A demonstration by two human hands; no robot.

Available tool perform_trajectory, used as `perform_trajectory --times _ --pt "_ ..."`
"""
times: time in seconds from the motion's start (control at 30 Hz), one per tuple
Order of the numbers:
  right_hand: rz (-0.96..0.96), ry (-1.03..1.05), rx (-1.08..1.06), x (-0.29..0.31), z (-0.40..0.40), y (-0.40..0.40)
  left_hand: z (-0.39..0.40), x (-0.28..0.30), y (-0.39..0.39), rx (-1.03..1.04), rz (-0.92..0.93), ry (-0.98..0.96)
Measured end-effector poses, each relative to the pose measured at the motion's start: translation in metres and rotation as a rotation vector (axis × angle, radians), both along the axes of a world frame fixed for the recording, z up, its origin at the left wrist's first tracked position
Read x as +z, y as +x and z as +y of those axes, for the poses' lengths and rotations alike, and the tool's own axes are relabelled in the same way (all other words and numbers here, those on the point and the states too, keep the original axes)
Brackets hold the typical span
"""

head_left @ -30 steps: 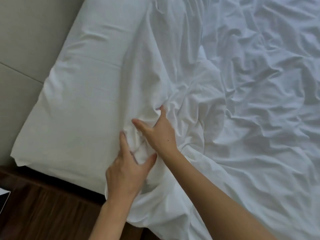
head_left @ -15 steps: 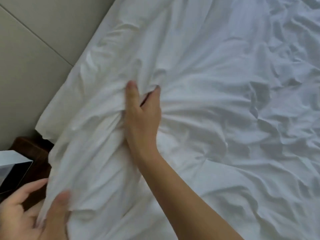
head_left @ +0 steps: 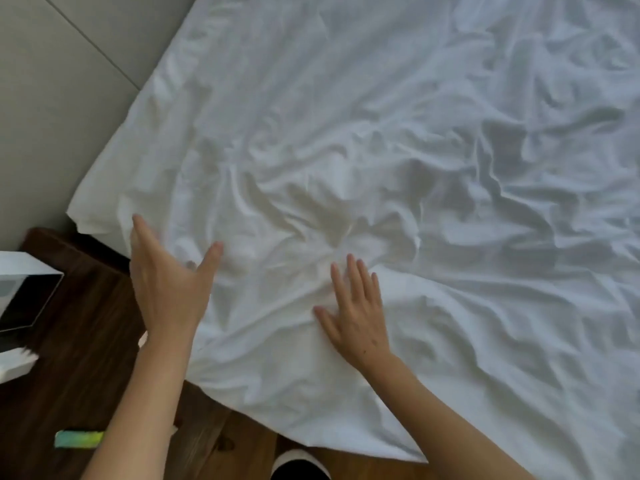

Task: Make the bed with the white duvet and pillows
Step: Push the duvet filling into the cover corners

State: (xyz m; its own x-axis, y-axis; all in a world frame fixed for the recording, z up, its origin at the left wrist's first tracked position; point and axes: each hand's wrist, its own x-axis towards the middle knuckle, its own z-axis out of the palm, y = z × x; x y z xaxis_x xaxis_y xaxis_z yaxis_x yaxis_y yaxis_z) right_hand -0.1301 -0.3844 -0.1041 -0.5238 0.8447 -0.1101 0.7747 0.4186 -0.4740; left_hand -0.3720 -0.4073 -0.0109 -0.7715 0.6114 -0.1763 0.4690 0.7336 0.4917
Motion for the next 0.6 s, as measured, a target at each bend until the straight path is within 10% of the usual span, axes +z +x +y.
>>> perform_trajectory --times 0.27,0.6 --pt "-0.425 -0.278 0.181 -0.029 -0.070 0.122 0.007 -0.029 -0.015 0.112 -0.167 -0.088" --pt "-0.425 -0.044 0.215 -0.052 -0.043 0.126 0.001 -0.051 -0.004 0.054 -0.052 -0.028"
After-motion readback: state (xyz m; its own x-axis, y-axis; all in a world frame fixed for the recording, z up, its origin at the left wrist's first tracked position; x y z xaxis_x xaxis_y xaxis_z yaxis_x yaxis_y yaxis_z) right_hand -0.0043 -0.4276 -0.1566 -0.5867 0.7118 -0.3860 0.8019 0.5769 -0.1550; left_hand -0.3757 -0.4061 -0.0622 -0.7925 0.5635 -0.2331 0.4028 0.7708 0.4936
